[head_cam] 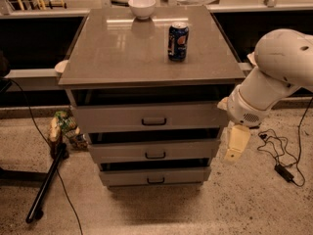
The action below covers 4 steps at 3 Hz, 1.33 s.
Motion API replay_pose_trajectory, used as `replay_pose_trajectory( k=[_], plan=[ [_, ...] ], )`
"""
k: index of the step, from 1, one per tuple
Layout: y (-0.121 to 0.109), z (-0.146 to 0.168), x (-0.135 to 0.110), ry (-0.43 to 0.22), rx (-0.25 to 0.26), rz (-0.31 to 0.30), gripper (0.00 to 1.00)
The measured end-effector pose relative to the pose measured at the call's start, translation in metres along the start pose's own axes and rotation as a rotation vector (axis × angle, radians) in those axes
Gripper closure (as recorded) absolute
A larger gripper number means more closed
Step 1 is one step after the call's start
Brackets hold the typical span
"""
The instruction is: Open top drawer
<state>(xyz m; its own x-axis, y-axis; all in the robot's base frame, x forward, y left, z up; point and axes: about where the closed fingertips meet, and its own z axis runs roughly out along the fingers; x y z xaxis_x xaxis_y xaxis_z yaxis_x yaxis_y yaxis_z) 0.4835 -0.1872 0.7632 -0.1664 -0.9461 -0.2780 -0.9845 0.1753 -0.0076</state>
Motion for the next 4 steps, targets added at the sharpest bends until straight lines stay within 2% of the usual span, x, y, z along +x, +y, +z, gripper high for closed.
replay_pose_trajectory(
  k=[1,2,4],
  plan=[
    [0.0,-0.003,-0.011,0.001,0.008,-0.058,0.0],
    [0.003,-0.015,-0.036,0.013,0.052,-0.183,0.0],
    [0.006,-0.024,-0.054,0.022,0.085,-0.272,0.0]
  ],
)
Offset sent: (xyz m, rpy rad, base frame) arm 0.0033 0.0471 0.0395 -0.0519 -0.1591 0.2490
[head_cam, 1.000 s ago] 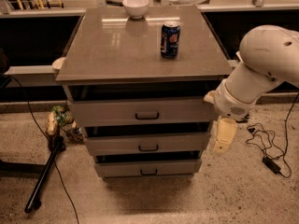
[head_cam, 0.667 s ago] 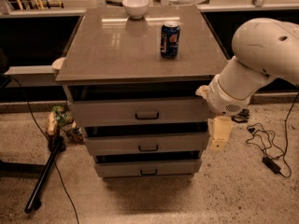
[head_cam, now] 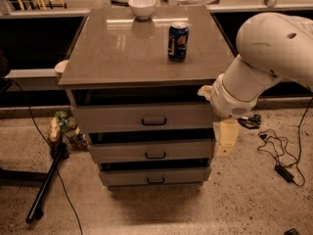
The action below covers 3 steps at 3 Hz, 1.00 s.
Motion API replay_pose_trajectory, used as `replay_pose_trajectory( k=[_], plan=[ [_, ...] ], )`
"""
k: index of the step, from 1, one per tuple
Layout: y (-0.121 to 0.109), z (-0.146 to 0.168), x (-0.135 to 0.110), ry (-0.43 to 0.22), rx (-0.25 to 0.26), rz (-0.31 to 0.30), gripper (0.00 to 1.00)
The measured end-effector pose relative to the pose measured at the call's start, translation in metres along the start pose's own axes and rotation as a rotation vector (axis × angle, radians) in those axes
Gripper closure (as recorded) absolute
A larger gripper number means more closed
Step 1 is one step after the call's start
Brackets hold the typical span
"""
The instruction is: Open top drawer
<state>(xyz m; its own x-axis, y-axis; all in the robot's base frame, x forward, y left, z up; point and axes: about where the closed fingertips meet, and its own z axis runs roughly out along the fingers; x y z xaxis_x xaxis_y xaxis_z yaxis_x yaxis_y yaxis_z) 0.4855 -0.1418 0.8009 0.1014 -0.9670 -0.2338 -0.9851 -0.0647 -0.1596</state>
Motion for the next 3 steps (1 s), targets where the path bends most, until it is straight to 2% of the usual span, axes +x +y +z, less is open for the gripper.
replay_pose_trajectory(
  k=[1,2,3],
  plan=[
    [0.0,0.0,0.0,0.0,0.0,0.0,0.0],
    [-0.008,0.015,0.01,0.051,0.0,0.018,0.0],
    [-0.031,0.042,0.031,0.089,0.019,0.031,0.0]
  ],
)
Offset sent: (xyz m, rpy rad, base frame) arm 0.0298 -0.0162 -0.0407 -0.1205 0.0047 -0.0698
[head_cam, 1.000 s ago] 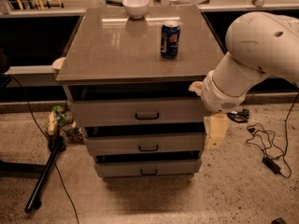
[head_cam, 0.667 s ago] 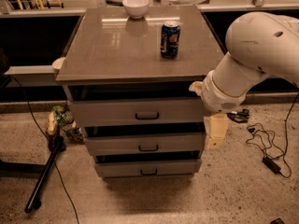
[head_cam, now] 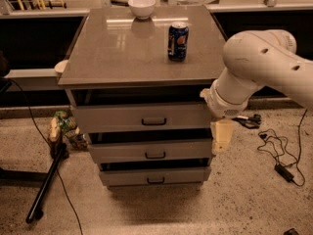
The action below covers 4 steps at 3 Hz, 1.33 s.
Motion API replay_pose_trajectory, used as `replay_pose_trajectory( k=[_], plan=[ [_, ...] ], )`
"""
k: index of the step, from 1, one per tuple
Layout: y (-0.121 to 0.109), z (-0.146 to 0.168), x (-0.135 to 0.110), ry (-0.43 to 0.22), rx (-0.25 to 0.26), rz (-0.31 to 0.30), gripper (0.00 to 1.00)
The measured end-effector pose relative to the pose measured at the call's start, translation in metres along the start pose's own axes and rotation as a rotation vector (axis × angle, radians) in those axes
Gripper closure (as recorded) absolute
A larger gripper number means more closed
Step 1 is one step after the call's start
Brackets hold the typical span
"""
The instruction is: Open top drawer
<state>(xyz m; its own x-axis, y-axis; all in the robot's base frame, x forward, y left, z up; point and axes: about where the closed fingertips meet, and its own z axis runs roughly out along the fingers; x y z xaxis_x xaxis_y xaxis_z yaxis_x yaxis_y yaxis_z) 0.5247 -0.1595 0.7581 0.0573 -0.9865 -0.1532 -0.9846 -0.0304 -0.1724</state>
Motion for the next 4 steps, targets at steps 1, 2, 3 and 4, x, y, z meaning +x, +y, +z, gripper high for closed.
replay_pose_trajectory(
  k=[1,2,3,4],
  plan=[
    [-0.023,0.028,0.011,0.004,0.018,0.002,0.0],
    [-0.044,0.056,0.019,-0.014,0.023,0.017,0.0],
    [-0.062,0.079,0.023,-0.033,0.024,0.031,0.0],
    [-0.08,0.103,0.027,-0.053,0.02,0.054,0.0]
  ],
)
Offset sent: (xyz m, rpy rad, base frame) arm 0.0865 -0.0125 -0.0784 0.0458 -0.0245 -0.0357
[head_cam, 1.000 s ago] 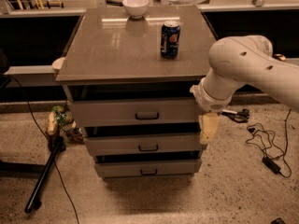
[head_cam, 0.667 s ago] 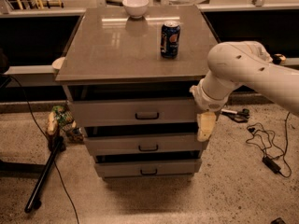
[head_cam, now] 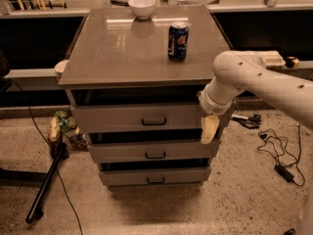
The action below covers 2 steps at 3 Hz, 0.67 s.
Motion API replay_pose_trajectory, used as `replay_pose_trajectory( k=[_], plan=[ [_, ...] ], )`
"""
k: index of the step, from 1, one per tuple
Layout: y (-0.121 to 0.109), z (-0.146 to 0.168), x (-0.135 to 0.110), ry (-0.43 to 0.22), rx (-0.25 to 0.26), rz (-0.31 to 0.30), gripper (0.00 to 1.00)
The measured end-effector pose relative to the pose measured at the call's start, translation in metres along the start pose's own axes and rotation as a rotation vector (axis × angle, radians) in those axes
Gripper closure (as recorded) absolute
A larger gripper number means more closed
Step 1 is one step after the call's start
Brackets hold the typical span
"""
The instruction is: Open top drawer
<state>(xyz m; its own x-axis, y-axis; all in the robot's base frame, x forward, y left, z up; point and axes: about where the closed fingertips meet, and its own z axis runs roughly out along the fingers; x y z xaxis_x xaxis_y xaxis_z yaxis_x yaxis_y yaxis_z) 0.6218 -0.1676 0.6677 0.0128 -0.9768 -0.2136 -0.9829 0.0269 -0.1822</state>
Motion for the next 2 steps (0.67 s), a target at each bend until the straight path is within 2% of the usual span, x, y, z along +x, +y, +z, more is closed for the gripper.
replay_pose_trajectory(
  k=[2],
  plan=[
    [-0.017,0.043,0.01,-0.012,-0.057,0.034,0.0]
  ],
)
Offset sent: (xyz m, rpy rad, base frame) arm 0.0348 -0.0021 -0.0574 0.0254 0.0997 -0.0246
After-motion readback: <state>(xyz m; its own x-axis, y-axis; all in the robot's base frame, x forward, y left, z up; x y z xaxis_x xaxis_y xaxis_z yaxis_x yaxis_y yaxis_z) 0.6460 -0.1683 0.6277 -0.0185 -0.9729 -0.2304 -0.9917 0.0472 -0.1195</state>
